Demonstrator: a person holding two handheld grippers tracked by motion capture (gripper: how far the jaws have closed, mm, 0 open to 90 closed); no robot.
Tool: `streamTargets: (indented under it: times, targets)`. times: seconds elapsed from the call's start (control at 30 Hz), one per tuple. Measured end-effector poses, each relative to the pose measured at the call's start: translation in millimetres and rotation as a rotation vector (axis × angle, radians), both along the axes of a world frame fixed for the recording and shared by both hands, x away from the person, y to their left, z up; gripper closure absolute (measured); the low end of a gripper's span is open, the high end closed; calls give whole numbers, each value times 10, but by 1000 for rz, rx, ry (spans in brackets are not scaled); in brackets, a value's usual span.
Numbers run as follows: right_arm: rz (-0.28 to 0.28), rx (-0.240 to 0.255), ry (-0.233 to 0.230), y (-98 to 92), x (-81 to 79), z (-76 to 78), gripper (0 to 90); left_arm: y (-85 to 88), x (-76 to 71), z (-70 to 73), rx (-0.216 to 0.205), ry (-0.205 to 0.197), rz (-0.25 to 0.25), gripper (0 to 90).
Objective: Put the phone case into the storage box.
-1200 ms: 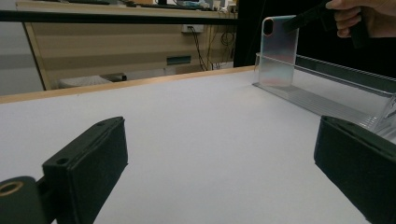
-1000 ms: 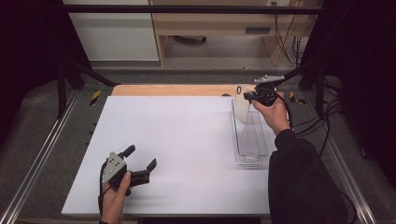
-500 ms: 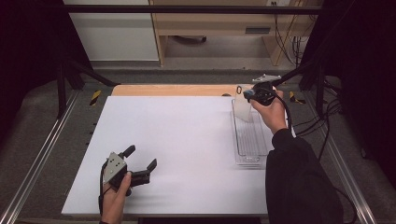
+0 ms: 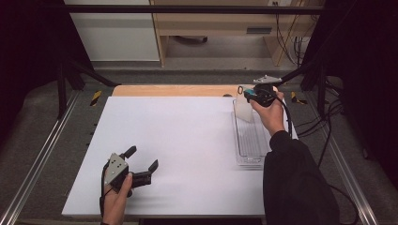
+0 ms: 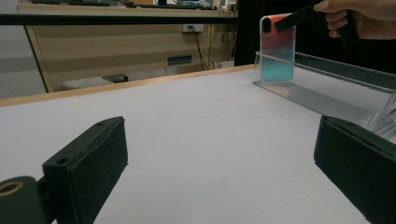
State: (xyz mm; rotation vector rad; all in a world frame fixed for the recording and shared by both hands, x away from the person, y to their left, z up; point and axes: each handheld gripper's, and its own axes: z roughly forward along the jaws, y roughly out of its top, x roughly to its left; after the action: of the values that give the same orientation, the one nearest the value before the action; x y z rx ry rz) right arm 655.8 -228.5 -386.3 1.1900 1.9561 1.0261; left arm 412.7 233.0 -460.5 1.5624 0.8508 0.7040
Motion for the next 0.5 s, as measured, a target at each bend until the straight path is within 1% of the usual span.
streamTargets:
  times: [0.2,0.3,0.4,0.47,0.5]
  targets:
    - [-25,-7,-12,16,16,-31,550,-9,-6,2,2,-1,-2,23]
    - [-45,2,-16,15,28,-48,522,-13,-7,1,3,-1,-2,23]
    - [-59,26,-8,0,38,-68,510,-15,-7,1,5,-1,-3,23]
    - [-69,37,-2,-14,43,-87,481,-18,-7,1,5,-1,-3,23]
    - [-75,54,1,-21,45,-96,463,-19,-7,1,4,-1,-3,23]
